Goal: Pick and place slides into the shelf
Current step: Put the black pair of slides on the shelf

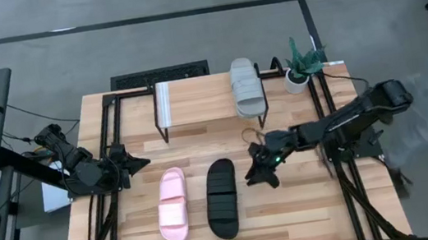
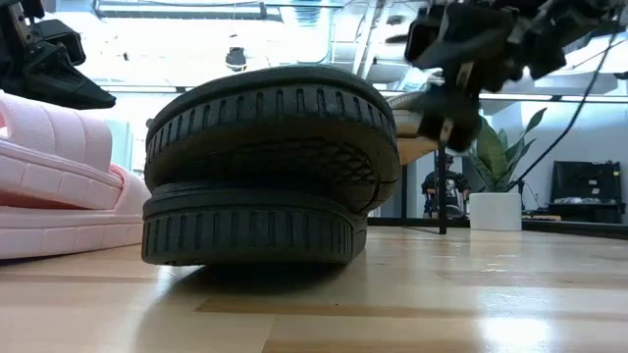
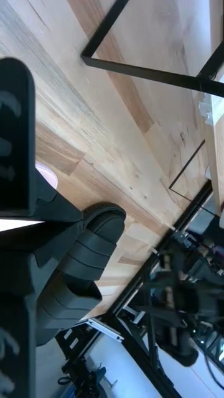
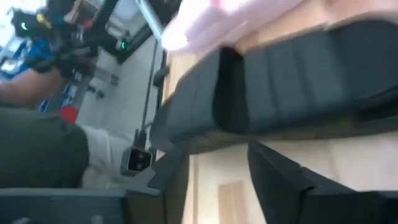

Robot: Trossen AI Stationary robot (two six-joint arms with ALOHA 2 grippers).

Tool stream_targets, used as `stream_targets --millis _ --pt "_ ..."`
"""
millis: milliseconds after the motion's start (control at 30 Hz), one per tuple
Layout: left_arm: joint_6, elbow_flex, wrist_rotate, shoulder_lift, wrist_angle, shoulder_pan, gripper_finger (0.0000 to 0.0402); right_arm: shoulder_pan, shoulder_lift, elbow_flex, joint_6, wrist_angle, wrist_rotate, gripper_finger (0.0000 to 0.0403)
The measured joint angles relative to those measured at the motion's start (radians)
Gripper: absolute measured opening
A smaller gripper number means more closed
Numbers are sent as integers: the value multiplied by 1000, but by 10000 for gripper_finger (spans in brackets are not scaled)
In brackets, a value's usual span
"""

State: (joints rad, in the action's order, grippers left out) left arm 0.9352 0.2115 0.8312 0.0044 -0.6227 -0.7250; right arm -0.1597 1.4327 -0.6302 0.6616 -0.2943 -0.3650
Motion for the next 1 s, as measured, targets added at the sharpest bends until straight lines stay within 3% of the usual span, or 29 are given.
stream_targets --millis 133,300,700,1000 --pt "1 0 -18 0 1 0 0 -1 69 -20 44 -140 -60 203" --pt "4 0 -52 0 0 0 0 5 80 -18 156 -119 -34 228" --pt "-60 0 -114 0 0 0 0 -62 79 -18 614 -120 291 213" --pt "-168 0 -114 0 12 0 0 -143 79 -18 836 -44 471 219"
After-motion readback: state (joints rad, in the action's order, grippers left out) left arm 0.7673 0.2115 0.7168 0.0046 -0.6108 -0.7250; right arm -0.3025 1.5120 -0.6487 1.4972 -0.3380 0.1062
